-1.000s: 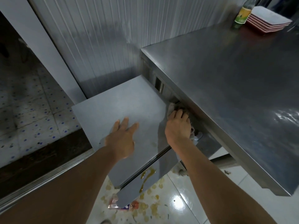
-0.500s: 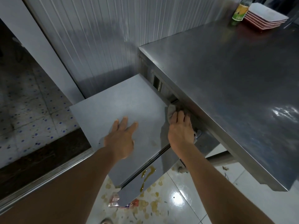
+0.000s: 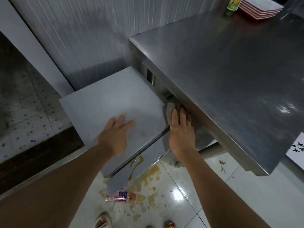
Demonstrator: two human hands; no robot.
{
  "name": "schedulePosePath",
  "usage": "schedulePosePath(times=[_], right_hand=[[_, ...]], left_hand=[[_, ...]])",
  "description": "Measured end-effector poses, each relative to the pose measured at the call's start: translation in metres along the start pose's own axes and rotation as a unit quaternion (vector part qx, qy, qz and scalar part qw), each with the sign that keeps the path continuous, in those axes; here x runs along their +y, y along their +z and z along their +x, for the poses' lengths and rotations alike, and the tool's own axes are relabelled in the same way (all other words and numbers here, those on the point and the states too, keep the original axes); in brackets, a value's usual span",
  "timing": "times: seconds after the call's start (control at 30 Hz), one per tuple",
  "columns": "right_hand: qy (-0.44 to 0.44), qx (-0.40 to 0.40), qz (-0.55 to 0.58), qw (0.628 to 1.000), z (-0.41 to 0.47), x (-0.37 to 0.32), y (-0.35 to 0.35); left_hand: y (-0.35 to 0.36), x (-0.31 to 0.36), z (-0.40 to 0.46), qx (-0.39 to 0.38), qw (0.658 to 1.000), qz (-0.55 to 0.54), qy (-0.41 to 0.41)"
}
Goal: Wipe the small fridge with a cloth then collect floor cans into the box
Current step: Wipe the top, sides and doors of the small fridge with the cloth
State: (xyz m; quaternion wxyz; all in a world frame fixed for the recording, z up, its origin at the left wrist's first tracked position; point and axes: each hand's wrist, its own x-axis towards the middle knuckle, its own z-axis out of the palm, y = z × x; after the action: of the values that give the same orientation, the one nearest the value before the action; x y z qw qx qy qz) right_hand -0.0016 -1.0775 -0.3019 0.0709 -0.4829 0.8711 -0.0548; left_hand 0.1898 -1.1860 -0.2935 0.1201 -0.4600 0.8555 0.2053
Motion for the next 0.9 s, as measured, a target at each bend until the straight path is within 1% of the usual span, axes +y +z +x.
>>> schedulePosePath(times=[0.03, 0.1, 0.2, 0.27, 0.33, 0.37, 0.47, 0.57, 0.67, 0.77, 0.8, 0.83, 0.9], right_hand=[[-0.002, 0.009, 0.008, 1.000, -0.013, 0.004, 0.004], [-0.006, -0.002, 0.014, 1.000, -0.035, 0.010, 0.012], [-0.040, -0.011, 0.012, 0.999, -0.029, 0.015, 0.013], [-0.093, -0.006, -0.032, 0.995, -0.011, 0.015, 0.008], [-0.122, 0.003, -0.048, 0.991, 0.005, 0.013, 0.005], [-0.121, 0.007, -0.040, 0.992, 0.008, 0.010, 0.004], [-0.105, 0.038, 0.016, 0.994, -0.006, -0.008, 0.011], [-0.131, 0.044, 0.065, 0.988, -0.032, -0.030, 0.018], [-0.155, 0.044, 0.110, 0.981, -0.061, -0.053, 0.018], [-0.235, 0.022, 0.103, 0.966, -0.083, -0.065, 0.020], [-0.248, 0.026, 0.093, 0.964, -0.080, -0.061, 0.021], [-0.243, 0.032, 0.083, 0.966, -0.070, -0.055, 0.020], [-0.192, 0.036, 0.057, 0.979, -0.043, -0.041, 0.017]], left_hand=[[-0.001, 0.000, 0.001, 0.000, 1.000, 0.002, -0.001], [0.000, -0.001, 0.001, 0.001, 1.000, 0.004, 0.007], [0.001, -0.008, -0.004, 0.010, 0.999, -0.025, 0.019], [0.002, -0.022, -0.014, 0.049, 0.998, -0.029, 0.002], [0.006, -0.035, -0.024, 0.088, 0.996, 0.000, -0.005], [0.009, -0.040, -0.028, 0.086, 0.996, 0.006, 0.000], [0.013, -0.046, -0.029, 0.070, 0.997, -0.029, 0.006], [0.013, -0.047, -0.028, 0.053, 0.998, -0.031, 0.012], [0.011, -0.047, -0.028, 0.036, 0.999, -0.016, -0.001], [0.011, -0.047, -0.028, 0.032, 0.999, 0.010, 0.002], [0.011, -0.048, -0.028, 0.031, 0.999, 0.015, 0.006], [0.011, -0.049, -0.028, 0.033, 0.999, 0.013, 0.007], [0.010, -0.052, -0.027, 0.045, 0.999, 0.004, 0.011]])
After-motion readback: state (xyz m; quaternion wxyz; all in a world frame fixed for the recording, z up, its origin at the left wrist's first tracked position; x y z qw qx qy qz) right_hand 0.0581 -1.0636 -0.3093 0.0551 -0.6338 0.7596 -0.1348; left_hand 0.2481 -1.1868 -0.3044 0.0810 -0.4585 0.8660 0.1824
